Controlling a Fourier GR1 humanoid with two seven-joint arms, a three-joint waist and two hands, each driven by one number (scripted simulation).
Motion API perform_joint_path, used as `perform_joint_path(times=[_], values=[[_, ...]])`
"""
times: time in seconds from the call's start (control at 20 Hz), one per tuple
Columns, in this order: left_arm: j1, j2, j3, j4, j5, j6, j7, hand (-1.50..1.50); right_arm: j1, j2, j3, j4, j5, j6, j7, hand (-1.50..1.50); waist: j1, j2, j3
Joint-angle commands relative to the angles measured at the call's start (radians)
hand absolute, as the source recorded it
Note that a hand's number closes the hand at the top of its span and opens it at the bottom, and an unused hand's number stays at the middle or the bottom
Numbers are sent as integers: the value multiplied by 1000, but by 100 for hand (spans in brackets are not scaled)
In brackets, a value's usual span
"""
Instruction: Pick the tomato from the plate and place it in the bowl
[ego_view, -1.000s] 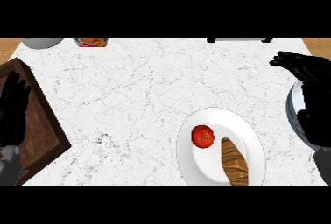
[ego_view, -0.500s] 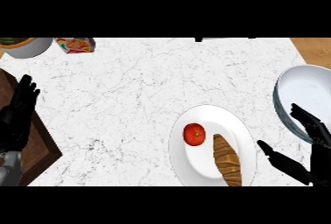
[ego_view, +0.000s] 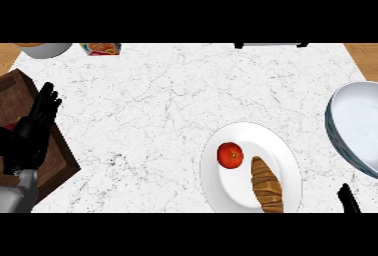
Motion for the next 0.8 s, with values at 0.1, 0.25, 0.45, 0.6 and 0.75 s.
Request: perform_joint_path(times=[0.1,0.25,0.45,0.6,0.75], values=[[23,-15,-2,-81,-27,-20,41,0,-63,-76,-45,-170,123,30,304,-150,32,4,0],[-40,-34,5,2,-42,-31,21,0,-83,-144,-85,-294,191,98,499,-150,28,7,-1],[7,-8,18,-27,-25,-66,0,0,-116,-305,-149,-318,192,282,667,-150,49,10,-3],[-20,-10,22,-31,-28,-67,29,0,-243,-342,-146,-275,185,393,800,-150,51,10,-2],[-69,-46,25,21,-37,-49,26,0,-384,-346,-86,-267,205,491,962,-150,48,11,-2]])
